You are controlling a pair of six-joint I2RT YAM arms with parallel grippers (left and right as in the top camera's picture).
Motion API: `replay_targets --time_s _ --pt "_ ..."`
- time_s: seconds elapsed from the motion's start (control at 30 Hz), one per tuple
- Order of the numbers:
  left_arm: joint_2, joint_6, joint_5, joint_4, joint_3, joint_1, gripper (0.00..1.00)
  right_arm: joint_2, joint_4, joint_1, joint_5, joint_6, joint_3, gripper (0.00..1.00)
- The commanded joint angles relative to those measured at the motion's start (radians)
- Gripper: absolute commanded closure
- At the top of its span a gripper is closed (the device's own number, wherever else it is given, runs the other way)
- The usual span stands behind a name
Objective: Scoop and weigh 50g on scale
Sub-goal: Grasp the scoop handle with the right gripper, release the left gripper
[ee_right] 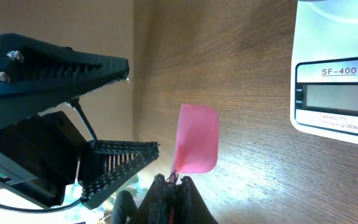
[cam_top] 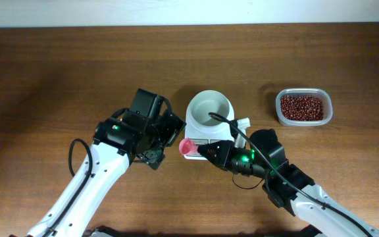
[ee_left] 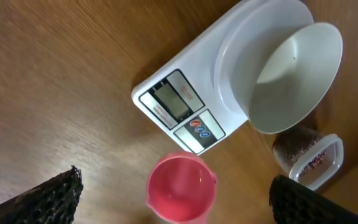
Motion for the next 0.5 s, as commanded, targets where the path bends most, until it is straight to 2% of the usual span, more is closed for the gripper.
replay_targets --time_s 0.0,0.07,0.37,0.47 --pt "-0.012 0.005 -0.06 0.001 -0.003 -0.004 0.01 0.003 -0.019 0.005 0.009 -0.043 0.014 0.96" --pt "-0.012 0.005 -0.06 0.001 -0.003 -0.003 0.01 0.003 -0.039 0.005 0.009 -0.08 0.014 0.96" --pt "-0.012 0.005 -0.06 0.001 -0.003 -0.003 0.01 0.003 -0.17 0.004 0.031 -0.089 0.014 0.96" --pt "-0.012 0.005 -0.06 0.001 -0.003 -0.004 0.01 0.003 -0.172 0.004 0.023 -0.177 0.014 0.96"
